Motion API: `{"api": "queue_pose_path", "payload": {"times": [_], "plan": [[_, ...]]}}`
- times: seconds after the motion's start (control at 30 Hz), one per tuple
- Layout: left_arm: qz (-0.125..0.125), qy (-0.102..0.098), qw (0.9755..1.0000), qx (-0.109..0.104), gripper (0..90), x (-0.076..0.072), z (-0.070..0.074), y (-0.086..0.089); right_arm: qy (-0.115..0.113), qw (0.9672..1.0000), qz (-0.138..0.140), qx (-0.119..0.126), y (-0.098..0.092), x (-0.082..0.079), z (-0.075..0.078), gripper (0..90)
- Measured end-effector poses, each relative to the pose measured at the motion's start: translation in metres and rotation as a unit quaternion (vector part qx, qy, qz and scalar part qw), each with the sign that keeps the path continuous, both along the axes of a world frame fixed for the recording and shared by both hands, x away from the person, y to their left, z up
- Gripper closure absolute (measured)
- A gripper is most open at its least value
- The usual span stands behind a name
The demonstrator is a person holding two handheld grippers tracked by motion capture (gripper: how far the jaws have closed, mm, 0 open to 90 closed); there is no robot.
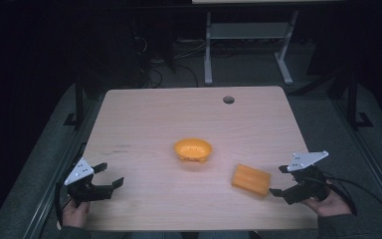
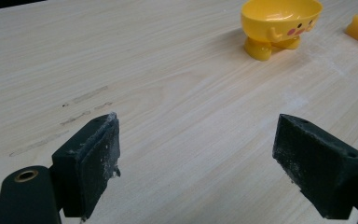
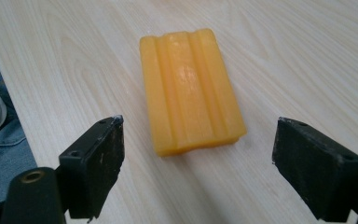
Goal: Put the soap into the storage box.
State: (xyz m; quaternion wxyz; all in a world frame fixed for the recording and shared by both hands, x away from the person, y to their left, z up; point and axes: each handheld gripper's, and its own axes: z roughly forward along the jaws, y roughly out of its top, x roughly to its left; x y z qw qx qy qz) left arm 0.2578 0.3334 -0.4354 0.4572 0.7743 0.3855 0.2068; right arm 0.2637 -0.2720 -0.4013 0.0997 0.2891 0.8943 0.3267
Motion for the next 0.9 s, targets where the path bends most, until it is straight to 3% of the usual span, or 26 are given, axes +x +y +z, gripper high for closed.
{"api": "queue_pose_path", "payload": {"times": [0.47, 0.9], "plan": [[0.000, 0.001, 1.0000, -0.006, 14.3, 0.000, 0.001, 0.000, 0.006, 0.9996, 0.026, -0.011, 0.026, 0.016, 0.004, 15.6], [0.001, -0.001, 1.0000, -0.007, 14.3, -0.001, 0.001, 0.001, 0.025, 0.9979, 0.048, -0.034, 0.045, 0.032, -0.007, 15.5]]}}
